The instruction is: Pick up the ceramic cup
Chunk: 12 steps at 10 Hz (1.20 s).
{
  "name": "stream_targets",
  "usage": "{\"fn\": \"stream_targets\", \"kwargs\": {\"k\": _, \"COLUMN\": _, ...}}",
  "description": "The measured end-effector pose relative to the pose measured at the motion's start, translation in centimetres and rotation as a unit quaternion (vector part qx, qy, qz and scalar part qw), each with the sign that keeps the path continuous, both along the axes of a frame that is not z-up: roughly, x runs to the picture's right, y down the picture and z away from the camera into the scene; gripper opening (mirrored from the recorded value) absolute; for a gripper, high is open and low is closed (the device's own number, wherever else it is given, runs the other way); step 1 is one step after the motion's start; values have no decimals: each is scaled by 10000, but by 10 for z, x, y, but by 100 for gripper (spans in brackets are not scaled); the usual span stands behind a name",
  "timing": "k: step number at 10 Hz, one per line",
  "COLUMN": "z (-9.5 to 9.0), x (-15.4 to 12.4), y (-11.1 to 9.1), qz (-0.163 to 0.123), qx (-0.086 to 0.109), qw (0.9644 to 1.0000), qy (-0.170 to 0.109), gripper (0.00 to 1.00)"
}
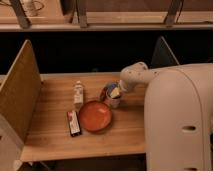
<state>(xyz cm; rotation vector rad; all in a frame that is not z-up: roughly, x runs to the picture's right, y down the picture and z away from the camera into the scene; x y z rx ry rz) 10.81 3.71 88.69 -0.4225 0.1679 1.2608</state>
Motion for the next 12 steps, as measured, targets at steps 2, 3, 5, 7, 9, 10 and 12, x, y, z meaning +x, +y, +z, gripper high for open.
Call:
{"fn": "stream_targets", "kwargs": {"k": 2, "z": 4, "x": -3, "y": 4, "qz": 14, "qx": -109, "qw": 9999, "qy": -53, "gripper": 65}}
{"fn": "stream_targets", "kwargs": {"k": 3, "z": 5, "x": -8, "y": 6, "qz": 42, "qx": -166, "qw": 9998, "qy": -141, "gripper": 54}}
{"fn": "stream_targets", "kwargs": {"k": 5, "z": 7, "x": -13, "y": 9, "qz": 67, "qx": -237, "qw": 9994, "qy": -262, "gripper": 37}}
{"fn": "stream_targets", "kwargs": {"k": 7, "z": 9, "x": -13, "y": 8, "qz": 105, "qx": -272, "qw": 9990, "qy": -328, "gripper": 16}}
{"fn": "stream_targets", "kwargs": {"k": 9, "z": 8, "x": -14, "y": 3, "qz": 195, "qx": -244, "qw": 9986, "qy": -432, "gripper": 0}}
{"fn": "stream_targets", "kwargs": {"k": 10, "z": 6, "x": -15, "y": 0, "qz": 258, "qx": -211, "qw": 9982, "qy": -491, "gripper": 0}}
{"fn": "stream_targets", "kwargs": {"k": 12, "z": -7, "x": -21, "y": -18, "qz": 439, "qx": -17, "qw": 9965, "qy": -714, "gripper": 0}}
